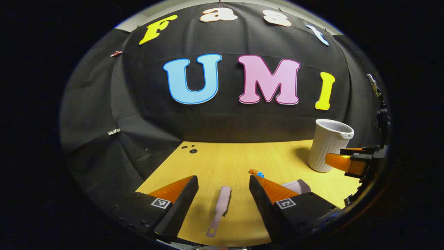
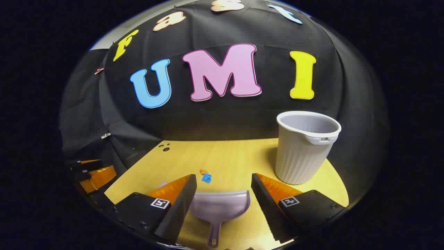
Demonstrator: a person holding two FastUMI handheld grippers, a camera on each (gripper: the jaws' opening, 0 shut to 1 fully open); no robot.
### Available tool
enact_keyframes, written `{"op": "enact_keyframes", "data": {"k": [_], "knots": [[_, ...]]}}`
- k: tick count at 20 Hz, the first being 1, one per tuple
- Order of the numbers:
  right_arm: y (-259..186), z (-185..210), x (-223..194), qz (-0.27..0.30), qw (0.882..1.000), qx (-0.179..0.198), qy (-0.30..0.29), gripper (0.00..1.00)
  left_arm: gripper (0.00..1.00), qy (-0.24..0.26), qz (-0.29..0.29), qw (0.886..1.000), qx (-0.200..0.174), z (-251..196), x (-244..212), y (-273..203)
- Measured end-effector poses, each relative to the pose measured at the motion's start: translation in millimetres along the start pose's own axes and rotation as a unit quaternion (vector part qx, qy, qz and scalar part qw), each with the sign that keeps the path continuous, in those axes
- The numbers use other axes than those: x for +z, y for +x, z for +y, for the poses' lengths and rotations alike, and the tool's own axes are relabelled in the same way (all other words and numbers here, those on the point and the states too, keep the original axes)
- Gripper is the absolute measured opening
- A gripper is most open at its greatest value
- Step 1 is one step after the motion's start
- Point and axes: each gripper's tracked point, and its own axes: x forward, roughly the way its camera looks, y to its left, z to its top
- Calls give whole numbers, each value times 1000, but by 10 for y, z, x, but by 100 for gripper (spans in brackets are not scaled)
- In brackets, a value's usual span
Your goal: Pick up the small broom and dustpan from the desktop, sweep the trash into the dustpan with the broom, and then empty the trash into the garbage bin.
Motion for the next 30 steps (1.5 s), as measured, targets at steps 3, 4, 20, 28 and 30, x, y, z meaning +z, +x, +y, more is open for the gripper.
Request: {"op": "enact_keyframes", "data": {"k": [3,4,20,28,30], "knots": [[96,-134,-169,38,999,-12,20,99,96,-1,12,1000,-6,-35,-25,109],[115,-170,-209,42,999,-20,24,99,96,-5,17,1000,-10,-48,-50,139],[-8,264,-832,165,984,-71,6,99,99,-48,77,994,-58,392,-703,270],[112,203,-1436,259,961,-93,28,99,96,-44,129,988,-68,421,-1110,304],[155,120,-1622,283,953,-102,44,99,96,-46,141,987,-63,416,-1157,365]]}}
